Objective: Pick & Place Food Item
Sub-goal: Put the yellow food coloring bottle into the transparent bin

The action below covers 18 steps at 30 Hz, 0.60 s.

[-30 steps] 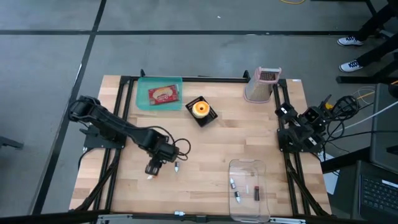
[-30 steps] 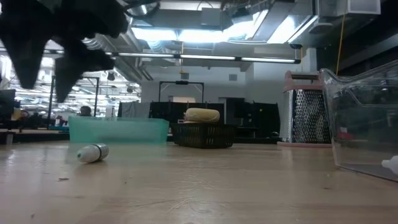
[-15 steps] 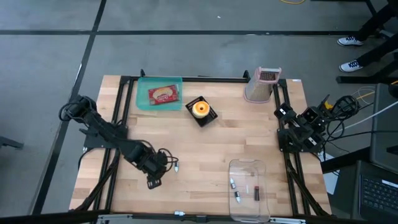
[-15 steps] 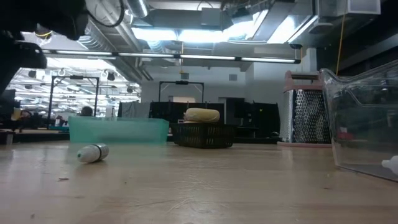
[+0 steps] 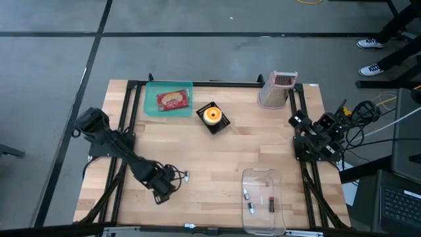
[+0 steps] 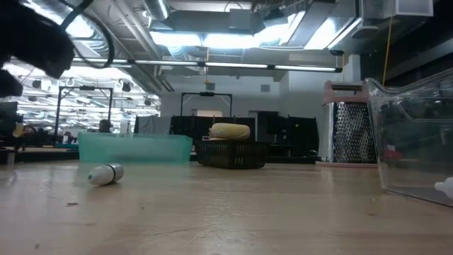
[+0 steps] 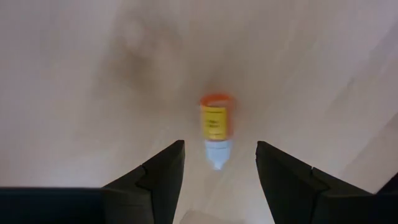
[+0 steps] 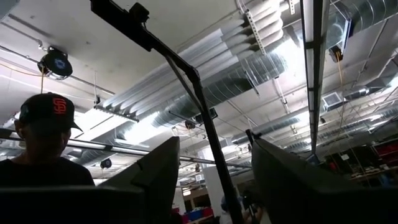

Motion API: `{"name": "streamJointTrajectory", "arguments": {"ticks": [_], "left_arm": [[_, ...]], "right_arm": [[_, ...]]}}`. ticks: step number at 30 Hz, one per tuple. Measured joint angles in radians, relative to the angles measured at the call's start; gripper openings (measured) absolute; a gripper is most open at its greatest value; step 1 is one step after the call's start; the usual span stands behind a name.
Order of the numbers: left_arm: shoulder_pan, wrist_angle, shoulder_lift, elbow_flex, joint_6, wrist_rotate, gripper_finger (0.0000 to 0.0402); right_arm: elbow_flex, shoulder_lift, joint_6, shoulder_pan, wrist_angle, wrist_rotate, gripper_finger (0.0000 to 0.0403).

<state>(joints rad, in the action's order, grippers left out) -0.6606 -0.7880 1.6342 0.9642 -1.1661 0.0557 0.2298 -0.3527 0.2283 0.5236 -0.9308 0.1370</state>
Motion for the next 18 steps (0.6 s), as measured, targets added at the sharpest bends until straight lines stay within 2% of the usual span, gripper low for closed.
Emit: {"name": "streamJointTrajectory", "arguments": {"ticks": [11, 14, 18], "left_arm": [[-0.013, 0.034, 0.114, 0.006, 0.016, 0.051, 0.0190], [-0.003, 0.035, 0.117, 0.004, 0.046, 0.050, 0.0166], [0.028, 0.028, 0.114, 0.001, 0.096, 0.066, 0.0109]], "right_arm": [[0.000, 0.000, 0.000, 0.000, 0.003, -0.022, 0.0199], [0.000, 0.000, 0.000, 0.000, 0.003, -0.022, 0.0199], [0.000, 0.000, 0.000, 0.000, 0.003, -0.022, 0.0199]]}}
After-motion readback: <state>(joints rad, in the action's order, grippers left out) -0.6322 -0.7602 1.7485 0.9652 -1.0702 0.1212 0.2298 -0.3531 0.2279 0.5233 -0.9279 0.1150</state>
